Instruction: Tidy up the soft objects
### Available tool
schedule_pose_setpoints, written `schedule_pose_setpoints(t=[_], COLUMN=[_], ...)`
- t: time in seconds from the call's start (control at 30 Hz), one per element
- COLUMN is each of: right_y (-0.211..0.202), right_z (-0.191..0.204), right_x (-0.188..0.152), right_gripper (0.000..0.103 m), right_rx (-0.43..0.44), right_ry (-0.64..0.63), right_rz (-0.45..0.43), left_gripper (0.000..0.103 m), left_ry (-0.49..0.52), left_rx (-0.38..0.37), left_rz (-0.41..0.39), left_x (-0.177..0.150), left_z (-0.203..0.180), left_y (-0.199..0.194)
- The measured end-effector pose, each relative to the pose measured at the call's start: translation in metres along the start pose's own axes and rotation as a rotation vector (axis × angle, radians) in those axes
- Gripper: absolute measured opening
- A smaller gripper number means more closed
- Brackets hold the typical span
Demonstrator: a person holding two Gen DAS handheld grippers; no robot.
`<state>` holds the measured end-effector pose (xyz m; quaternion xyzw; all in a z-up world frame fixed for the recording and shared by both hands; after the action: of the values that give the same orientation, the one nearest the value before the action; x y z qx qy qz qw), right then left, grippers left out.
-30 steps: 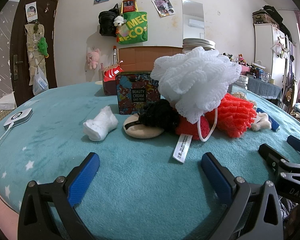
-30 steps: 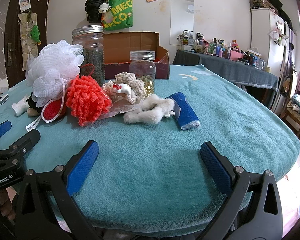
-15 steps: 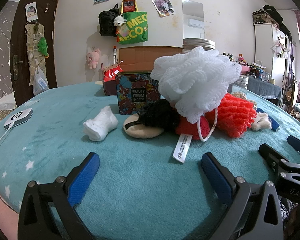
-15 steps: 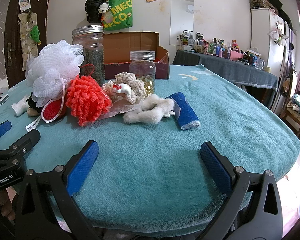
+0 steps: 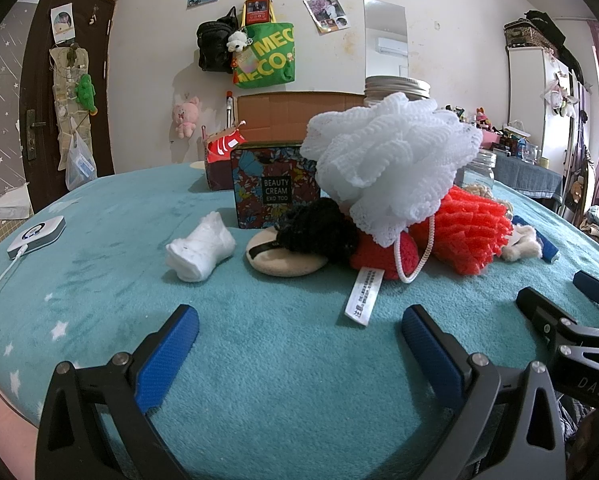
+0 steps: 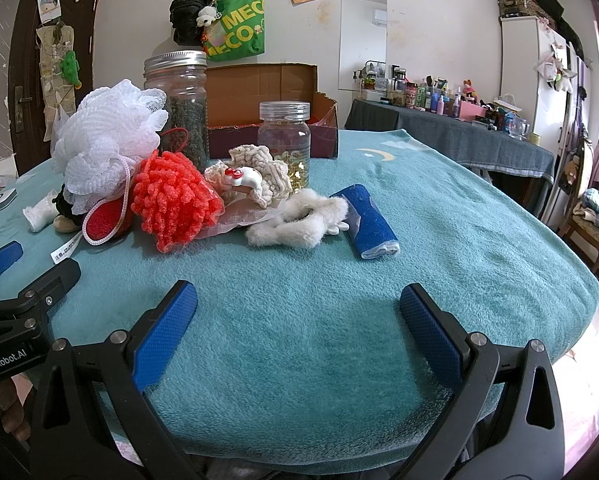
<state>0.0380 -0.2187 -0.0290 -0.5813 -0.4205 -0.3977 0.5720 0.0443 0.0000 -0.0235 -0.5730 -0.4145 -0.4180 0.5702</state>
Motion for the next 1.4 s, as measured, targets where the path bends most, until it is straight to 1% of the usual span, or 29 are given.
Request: schedule_pose_setpoints(t=[0.47,0.57,0.67,0.8,0.97,1.03,1.17,1.27,1.33,1.4], right_y=[-0.001,-0.001,0.002,0.005,0.011,0.013,0.022,0.035,0.045,0.054], right_z=[0.002,0.003,-0.002,-0.013,-0.016,-0.018,-0.027,-0.029,-0.027,-0.021], right_x=[-0.002,-0.003,0.005,0.021,0.039,0.046,0.065,0.079,0.085,0.089], right_gripper=[0.103,0.103,0.103,0.103,0.103,0.103,0.103,0.103,0.103,0.103], right_rx=[0.002,0.012,0.033,0.056,0.050,0.062,0.111,0.168,0.201,0.235], right_ry=[0.000,-0.003,0.007,0.053,0.039,0.043,0.069,0.065,0.033,0.001], right_rz=[0.006,0.016,0.027,0.025,-0.012,-0.021,-0.019,0.006,0.028,0.051], left_gripper=[0.103,0.103,0.103,0.103,0.103,0.103,0.103,0.103,0.103,0.103], left_ry=[-0.001,0.004,0.006,0.003,-0.004,-0.002,0.012,0.024,0.038,0.047], left_rx=[-0.009,-0.026,-0.040,-0.081,-0.138,-0.159,-0.220,-0.262,-0.289,-0.308], left_rz=[0.009,0.015,-0.005,-0.025,-0.030,-0.034,-0.040,-0.038,-0.025,0.011], left_x=[0.001,0.006,0.017,0.028,0.048,0.055,0.073,0.084,0.089,0.091], left_z=[-0.001,0.003,0.006,0.004,0.003,0.001,-0.007,-0.014,-0.021,-0.025], left_y=[0.000,0.004,0.005,0.001,0.005,0.006,0.009,0.014,0.020,0.030])
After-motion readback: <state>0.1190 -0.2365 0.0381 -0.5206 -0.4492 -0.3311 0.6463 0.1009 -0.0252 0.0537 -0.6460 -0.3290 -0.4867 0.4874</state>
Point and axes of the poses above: each gripper's, at about its wrist camera, not at the fingertips, and y roughly the way its jaws point, z to its left, x to its top, the point moved 5 cm from there along y, roughly the way its jaws point, and after that the axes turned 10 degrees about -z, right-handed, at the moved point
